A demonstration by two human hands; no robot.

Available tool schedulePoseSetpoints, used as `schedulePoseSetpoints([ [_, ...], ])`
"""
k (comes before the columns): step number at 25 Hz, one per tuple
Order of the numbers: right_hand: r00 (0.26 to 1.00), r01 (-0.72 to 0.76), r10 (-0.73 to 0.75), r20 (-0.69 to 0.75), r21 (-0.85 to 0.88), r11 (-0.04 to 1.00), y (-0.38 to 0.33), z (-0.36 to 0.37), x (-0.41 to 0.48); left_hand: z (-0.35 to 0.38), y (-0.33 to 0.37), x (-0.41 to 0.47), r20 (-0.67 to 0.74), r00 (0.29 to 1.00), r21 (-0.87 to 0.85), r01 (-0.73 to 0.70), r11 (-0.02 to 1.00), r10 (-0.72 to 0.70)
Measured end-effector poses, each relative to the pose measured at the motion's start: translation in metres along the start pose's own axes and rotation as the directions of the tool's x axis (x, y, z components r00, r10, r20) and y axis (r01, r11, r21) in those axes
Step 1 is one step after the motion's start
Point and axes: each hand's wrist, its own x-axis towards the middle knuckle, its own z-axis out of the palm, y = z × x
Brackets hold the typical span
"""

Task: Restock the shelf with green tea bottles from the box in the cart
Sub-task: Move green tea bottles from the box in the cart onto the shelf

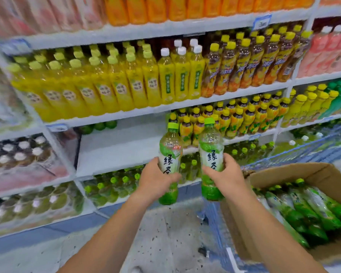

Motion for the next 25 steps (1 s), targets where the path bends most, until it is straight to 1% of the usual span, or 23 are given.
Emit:
schedulePoseSetpoints([
  [6, 0.995, 0.072, -0.073, 0.063, 0.026, 0.997, -0.063, 0.122, 0.011, -0.124, -0.037, 0.053, -0.156, 0.986, 0.023, -0.055, 0.998, 0.058],
  [10, 0.982, 0.12, -0.123, 0.145, 0.032, 0.992, -0.085, 0.185, 0.044, -0.162, -0.063, 0.096, -0.234, 0.971, -0.013, -0.059, 0.998, 0.054],
  [15, 0.963, 0.166, -0.168, 0.21, 0.03, 0.986, -0.057, 0.253, 0.095, -0.166, -0.123, 0.148, -0.331, 0.941, -0.042, -0.09, 0.995, 0.071],
  [20, 0.953, 0.258, -0.267, 0.147, 0.079, 0.963, -0.007, 0.315, 0.151, -0.15, -0.187, 0.214, -0.432, 0.893, -0.024, -0.151, 0.988, 0.126],
  [25, 0.924, 0.351, -0.364, 0.118, 0.122, 0.928, 0.034, 0.364, 0.21, -0.132, -0.23, 0.28, -0.517, 0.828, -0.019, -0.265, 0.964, 0.217],
])
